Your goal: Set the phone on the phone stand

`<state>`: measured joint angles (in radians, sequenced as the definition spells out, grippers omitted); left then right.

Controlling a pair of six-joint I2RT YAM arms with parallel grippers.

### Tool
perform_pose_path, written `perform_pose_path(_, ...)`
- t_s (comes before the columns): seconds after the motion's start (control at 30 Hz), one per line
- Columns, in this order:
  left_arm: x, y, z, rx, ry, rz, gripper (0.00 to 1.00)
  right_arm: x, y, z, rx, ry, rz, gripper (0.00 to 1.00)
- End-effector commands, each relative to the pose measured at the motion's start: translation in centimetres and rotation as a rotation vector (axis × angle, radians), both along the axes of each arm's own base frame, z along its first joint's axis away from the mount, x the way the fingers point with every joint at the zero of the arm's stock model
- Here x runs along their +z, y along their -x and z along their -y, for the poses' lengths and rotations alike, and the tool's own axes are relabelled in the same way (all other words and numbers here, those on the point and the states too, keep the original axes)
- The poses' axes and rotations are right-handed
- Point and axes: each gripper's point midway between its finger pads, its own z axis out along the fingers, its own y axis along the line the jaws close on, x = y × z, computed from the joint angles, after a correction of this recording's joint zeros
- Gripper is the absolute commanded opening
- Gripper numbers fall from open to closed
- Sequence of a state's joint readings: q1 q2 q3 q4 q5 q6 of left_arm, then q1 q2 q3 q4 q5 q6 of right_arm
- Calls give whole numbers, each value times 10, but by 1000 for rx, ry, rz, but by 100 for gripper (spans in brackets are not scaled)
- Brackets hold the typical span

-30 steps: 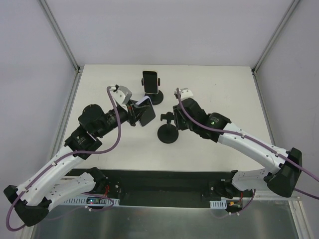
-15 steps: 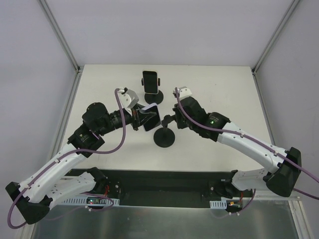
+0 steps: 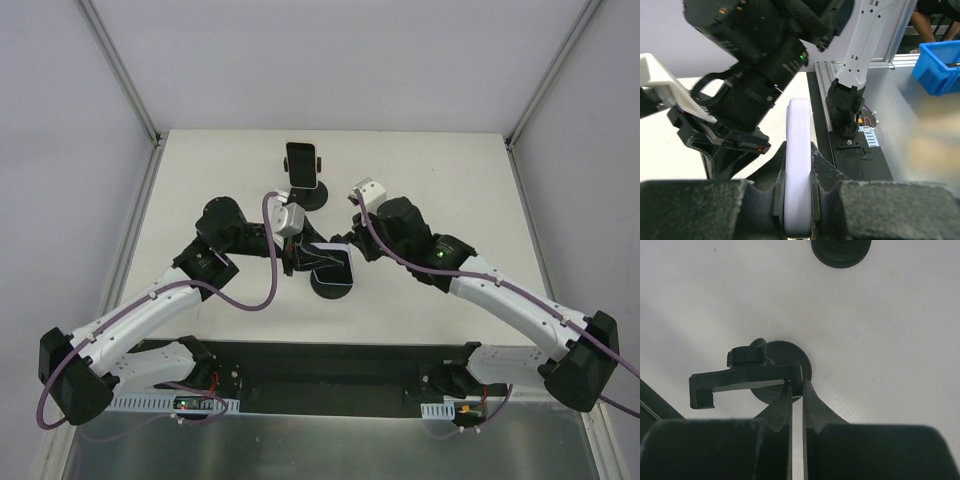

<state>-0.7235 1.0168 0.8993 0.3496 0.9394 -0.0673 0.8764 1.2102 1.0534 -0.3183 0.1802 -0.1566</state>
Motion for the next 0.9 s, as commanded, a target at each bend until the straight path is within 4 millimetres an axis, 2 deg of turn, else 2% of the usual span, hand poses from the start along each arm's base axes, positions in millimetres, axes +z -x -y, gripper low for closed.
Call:
perform_pose_path(0.0, 30, 22, 5, -126, 149, 219, 0, 20, -6, -6, 147, -109, 79, 1)
perform_pose_path(0.13, 22, 17, 20, -174, 155, 294, 0, 13, 1, -11, 222, -115, 64, 1)
perform_pose_path(0.2, 24, 13, 26, -187, 166, 317, 0, 12, 2, -11, 233, -116, 61, 1)
perform_pose_path(0.33, 19, 0, 40, -198, 165, 329, 0, 19, 2, -10, 233, -133, 79, 1)
perform_pose_path(0.67, 8, -20, 46, -294, 121, 317, 0, 28, 7, -12, 259, -185, 98, 1)
perform_pose_path(0.87, -4, -33, 49, -318, 90, 280, 0, 26, 7, -14, 264, -186, 100, 1)
